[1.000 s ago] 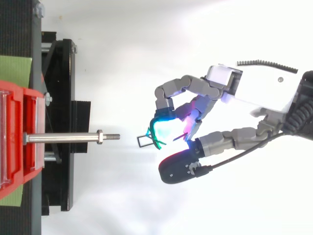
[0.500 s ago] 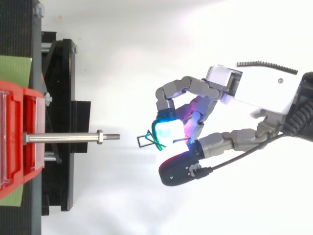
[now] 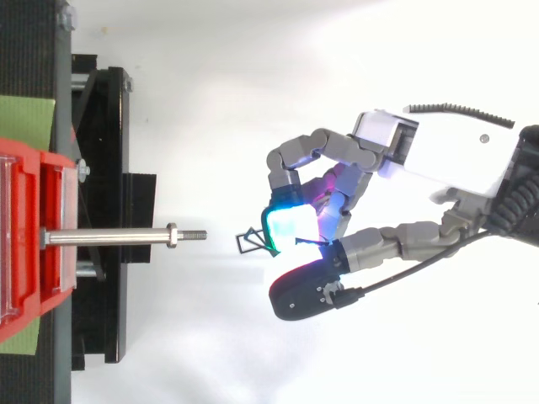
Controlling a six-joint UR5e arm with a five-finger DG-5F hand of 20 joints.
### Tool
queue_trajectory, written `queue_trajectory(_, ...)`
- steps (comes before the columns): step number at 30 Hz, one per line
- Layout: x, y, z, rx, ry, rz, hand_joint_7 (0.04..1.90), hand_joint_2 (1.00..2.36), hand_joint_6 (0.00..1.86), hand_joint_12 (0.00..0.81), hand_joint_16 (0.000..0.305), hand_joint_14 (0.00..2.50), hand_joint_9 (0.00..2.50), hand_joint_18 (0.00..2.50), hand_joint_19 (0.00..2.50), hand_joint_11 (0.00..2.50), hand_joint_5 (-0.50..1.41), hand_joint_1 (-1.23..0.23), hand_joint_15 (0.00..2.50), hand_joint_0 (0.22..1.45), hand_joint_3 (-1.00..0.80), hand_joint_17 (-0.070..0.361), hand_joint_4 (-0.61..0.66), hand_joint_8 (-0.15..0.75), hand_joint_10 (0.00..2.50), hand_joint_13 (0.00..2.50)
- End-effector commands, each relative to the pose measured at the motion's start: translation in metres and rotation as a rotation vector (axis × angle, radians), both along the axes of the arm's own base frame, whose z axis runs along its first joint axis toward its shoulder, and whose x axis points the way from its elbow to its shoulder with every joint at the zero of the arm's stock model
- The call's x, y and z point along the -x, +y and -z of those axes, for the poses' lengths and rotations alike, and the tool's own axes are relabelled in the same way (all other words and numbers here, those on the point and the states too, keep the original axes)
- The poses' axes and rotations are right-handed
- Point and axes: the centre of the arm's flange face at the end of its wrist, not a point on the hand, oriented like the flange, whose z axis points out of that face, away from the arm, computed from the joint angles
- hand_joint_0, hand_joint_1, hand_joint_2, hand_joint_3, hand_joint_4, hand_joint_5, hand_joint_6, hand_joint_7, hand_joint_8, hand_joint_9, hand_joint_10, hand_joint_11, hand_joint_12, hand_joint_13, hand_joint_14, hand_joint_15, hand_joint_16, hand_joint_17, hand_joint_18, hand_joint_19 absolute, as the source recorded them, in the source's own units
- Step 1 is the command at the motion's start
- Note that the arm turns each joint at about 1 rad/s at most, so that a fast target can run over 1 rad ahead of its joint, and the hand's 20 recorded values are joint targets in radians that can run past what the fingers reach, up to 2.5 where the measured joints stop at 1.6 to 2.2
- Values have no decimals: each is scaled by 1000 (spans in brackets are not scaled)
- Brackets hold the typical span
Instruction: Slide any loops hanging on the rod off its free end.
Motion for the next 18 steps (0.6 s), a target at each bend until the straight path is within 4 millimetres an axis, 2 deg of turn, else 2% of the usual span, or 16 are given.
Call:
queue_trajectory(1,0,0,-1,-1,-3,-1,1528,1010,888,358,46,13,1494,867,475,1190,-118,-758,374,620,-380,104,252,385,26,890)
queue_trajectory(7,0,2,0,0,-1,-2,1514,1010,892,359,46,13,1502,869,472,1374,-122,-753,380,620,-386,103,236,378,28,895)
queue_trajectory(11,4,3,12,0,-5,-1,1509,1009,893,358,46,14,1522,868,472,1453,-123,-751,387,621,-392,103,235,379,26,898)
queue_trajectory(13,4,5,16,-3,-21,2,1493,1010,894,361,46,14,1586,866,474,1601,-124,-750,410,619,-390,103,233,370,21,910)
queue_trajectory(18,4,5,18,-5,-41,14,1483,1011,895,359,46,15,1611,868,475,1665,-125,-747,421,618,-396,103,228,378,19,916)
